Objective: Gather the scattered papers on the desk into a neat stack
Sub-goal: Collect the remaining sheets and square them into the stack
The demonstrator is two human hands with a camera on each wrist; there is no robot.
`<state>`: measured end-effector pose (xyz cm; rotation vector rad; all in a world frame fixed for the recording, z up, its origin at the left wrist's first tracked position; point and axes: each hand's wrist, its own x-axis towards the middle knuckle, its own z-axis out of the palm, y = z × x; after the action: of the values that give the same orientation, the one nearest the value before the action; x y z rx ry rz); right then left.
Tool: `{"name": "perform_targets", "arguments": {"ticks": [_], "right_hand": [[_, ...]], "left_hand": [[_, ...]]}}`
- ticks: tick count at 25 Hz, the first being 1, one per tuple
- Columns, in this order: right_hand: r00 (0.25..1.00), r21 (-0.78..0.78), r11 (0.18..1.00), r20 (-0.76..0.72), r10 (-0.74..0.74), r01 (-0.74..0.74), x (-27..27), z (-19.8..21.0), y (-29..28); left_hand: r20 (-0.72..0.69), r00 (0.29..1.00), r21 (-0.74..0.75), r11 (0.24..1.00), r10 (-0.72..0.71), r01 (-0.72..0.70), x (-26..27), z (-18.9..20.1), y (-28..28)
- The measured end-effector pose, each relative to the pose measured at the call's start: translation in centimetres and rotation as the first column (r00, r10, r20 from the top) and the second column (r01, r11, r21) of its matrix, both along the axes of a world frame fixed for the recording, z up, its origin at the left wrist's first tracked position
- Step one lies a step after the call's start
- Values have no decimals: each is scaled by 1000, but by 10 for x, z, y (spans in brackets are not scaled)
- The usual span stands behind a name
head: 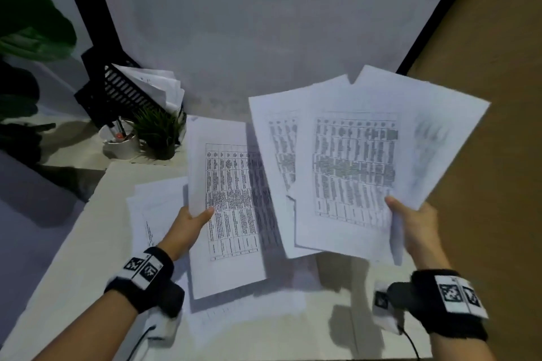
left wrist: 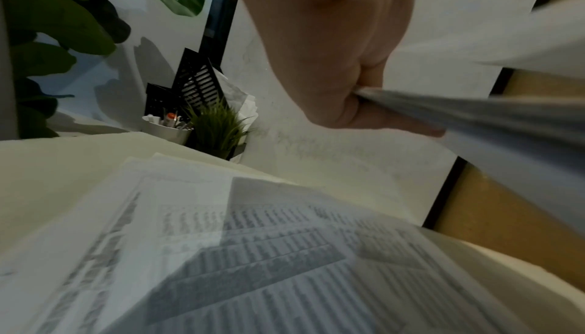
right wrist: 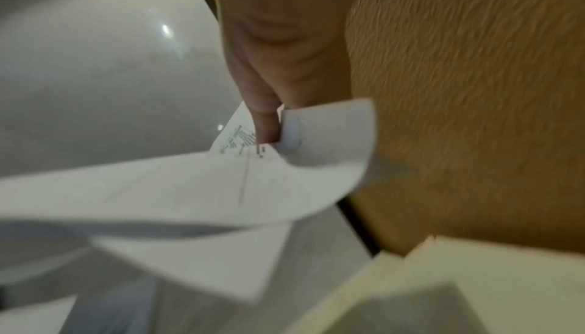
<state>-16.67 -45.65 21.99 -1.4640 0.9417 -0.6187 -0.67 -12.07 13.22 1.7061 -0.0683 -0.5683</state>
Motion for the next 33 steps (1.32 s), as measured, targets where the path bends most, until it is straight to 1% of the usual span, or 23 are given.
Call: {"name": "perform_targets", "arguments": {"ticks": [2, 3, 4, 6, 7, 8, 9, 10, 12, 14, 15, 17, 19, 21, 23, 24, 25, 26, 29, 31, 33], "right_hand": [[991, 125, 983, -13, 137, -134, 13, -29, 33], [979, 208, 960, -38, 202, -190, 20, -38, 51], [956, 288, 921, -50, 288, -263, 26, -48, 62], [894, 399, 830, -51, 445, -390, 38, -55, 75], [882, 437, 799, -28, 470, -413, 42, -53, 77], [875, 457, 778, 2, 484, -431, 46, -53, 78], [872, 455, 771, 26, 488, -445, 49, -52, 78], [866, 436, 771, 41, 498, -464, 52, -49, 80], [868, 373, 796, 60, 492, -477, 57, -48, 81], [883, 338, 820, 84, 462, -461, 59, -47, 83], [888, 329, 828, 104, 447, -455, 59, -46, 83], [885, 294, 835, 152, 439, -465, 58, -44, 82], [853, 236, 820, 169, 495, -522, 59, -40, 79], [779, 179, 758, 134, 613, -627, 64, -33, 81], [696, 138, 684, 57, 716, -716, 71, -25, 89], [685, 100, 681, 8, 729, -726, 74, -22, 93], [700, 63, 699, -16, 714, -712, 77, -22, 96], [723, 26, 724, -15, 690, -690, 78, -23, 98], [784, -40, 786, 45, 619, -617, 81, -34, 102], [807, -10, 809, 60, 587, -588, 81, -46, 108], [820, 63, 818, 50, 570, -572, 80, -55, 115]], "left_hand": [[-55, 997, -31, 998, -53, 52, -3, 13, -12], [-106, 992, -67, 996, -69, 62, -3, 18, -16], [-115, 990, -82, 994, -82, 72, -3, 21, -16], [-141, 987, -45, 996, -83, 78, -5, 26, -10], [-148, 987, -40, 998, -63, 58, -5, 25, -5], [-171, 984, -73, 997, -52, 40, -6, 26, -2], [-241, 971, -163, 986, -7, -34, -4, 26, 1], [-235, 971, -215, 973, 33, -85, -4, 33, 1], [-218, 971, -325, 930, 101, -169, 4, 41, 0], [-216, 971, -456, 869, 101, -192, 9, 45, 3], [-224, 971, -495, 849, 84, -187, 10, 48, 4], [-187, 982, -549, 827, 23, -124, 9, 43, 8], [-95, 995, -489, 871, 9, -54, 10, 41, 8], [2, 1000, -396, 918, -4, 4, 11, 46, 6], [55, 996, -341, 937, -65, 80, 11, 53, -2], [84, 991, -313, 941, -108, 129, 10, 54, -6], [107, 985, -280, 947, -135, 160, 8, 56, -8], [126, 984, -245, 957, -129, 156, 6, 55, -9], [145, 986, -135, 986, -78, 98, 5, 56, -7], [175, 981, -80, 992, -88, 103, 2, 55, -7], [178, 980, -81, 991, -94, 110, 1, 49, -5]]}}
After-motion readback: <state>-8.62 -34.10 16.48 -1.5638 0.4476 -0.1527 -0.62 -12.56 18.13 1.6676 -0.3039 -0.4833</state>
